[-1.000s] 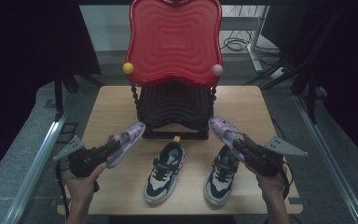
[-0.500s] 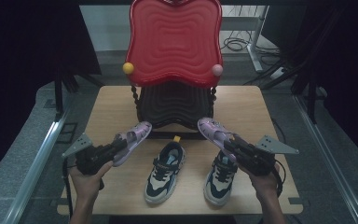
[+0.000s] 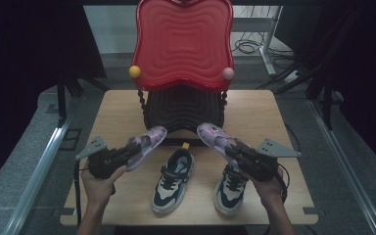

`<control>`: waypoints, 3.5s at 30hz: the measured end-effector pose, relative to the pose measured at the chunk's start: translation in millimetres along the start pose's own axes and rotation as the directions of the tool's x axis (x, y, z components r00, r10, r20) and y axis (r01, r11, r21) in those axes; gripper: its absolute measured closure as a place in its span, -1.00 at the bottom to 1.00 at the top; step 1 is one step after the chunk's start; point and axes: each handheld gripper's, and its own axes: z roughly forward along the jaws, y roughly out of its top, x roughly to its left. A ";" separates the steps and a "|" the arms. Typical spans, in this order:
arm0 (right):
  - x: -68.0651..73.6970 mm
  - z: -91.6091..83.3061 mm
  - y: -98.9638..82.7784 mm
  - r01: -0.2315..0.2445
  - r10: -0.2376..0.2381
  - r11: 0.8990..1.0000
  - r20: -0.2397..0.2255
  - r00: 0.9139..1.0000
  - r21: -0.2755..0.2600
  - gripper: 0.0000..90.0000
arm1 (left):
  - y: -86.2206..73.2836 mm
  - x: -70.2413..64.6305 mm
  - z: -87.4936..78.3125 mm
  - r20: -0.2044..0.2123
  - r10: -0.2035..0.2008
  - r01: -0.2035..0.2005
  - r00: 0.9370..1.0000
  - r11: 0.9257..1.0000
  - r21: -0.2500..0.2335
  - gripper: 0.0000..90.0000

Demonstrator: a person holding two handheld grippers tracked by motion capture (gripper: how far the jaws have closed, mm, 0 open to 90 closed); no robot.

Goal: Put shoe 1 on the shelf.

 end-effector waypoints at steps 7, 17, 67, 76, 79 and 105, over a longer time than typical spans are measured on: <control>4.1 8.3 2.8 -0.007 0.007 1.000 -0.012 1.000 -0.009 0.87 | 9.1 -6.6 7.5 0.007 0.018 -0.018 1.000 1.000 -0.007 0.87; 3.9 28.0 8.5 -0.021 0.020 1.000 -0.022 1.000 -0.009 0.87 | 19.1 -9.8 26.1 0.018 0.026 -0.026 0.999 1.000 -0.003 0.87; -15.9 109.8 38.0 -0.100 0.112 0.991 0.153 0.982 -0.084 0.86 | 57.7 14.1 98.0 -0.076 0.053 -0.060 0.996 0.994 -0.091 0.87; -15.2 124.2 45.7 -0.079 0.100 0.991 0.208 0.973 -0.103 0.86 | 56.8 17.2 114.4 -0.098 0.059 -0.070 0.993 0.992 -0.104 0.87; -13.5 127.4 45.4 -0.075 0.099 0.991 0.226 0.969 -0.112 0.86 | 58.7 17.5 119.5 -0.108 0.075 -0.086 0.991 0.991 -0.105 0.87; -16.9 171.0 44.7 -0.032 0.107 0.982 0.410 0.906 -0.186 0.85 | 60.9 21.9 156.8 -0.222 0.113 -0.159 0.968 0.967 -0.201 0.87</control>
